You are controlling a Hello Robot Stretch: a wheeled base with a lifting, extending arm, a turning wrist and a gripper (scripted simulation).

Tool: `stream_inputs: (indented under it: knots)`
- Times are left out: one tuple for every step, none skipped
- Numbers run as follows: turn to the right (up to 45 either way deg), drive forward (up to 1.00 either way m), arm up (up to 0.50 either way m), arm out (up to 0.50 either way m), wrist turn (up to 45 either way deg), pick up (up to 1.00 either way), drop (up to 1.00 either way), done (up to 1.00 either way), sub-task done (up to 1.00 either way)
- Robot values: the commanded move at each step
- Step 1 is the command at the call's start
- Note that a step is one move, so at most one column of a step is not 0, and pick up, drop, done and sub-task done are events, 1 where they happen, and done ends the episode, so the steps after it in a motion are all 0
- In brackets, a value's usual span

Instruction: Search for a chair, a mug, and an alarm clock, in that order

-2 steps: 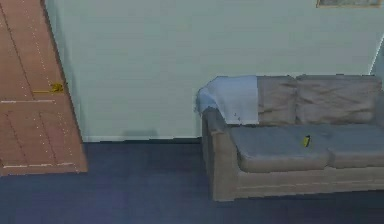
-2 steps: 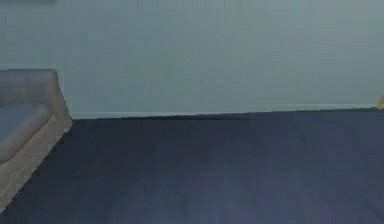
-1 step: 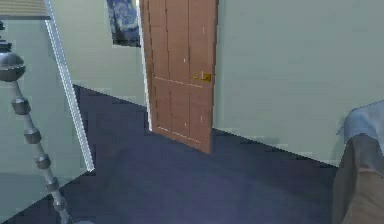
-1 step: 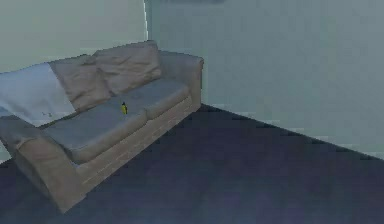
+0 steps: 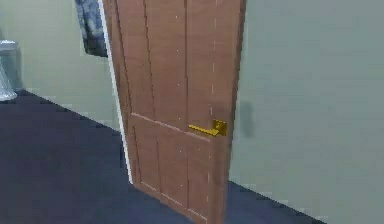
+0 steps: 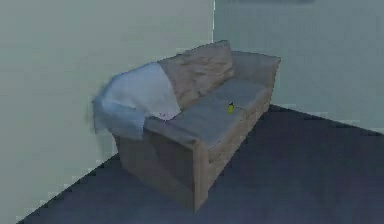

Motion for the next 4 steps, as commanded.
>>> stream_inputs:
  knots:
    - [-45.0, 0.0, 0.0, 0.0, 0.0, 0.0, 0.0, 0.0, 0.0]
    - [-15.0, 0.0, 0.0, 0.0, 0.0, 0.0, 0.0, 0.0, 0.0]
    - [0.0, 0.05, 0.0, 0.0, 0.0, 0.0, 0.0, 0.0, 0.0]
    - [24.0, 0.0, 0.0, 0.0, 0.0, 0.0, 0.0, 0.0, 0.0]
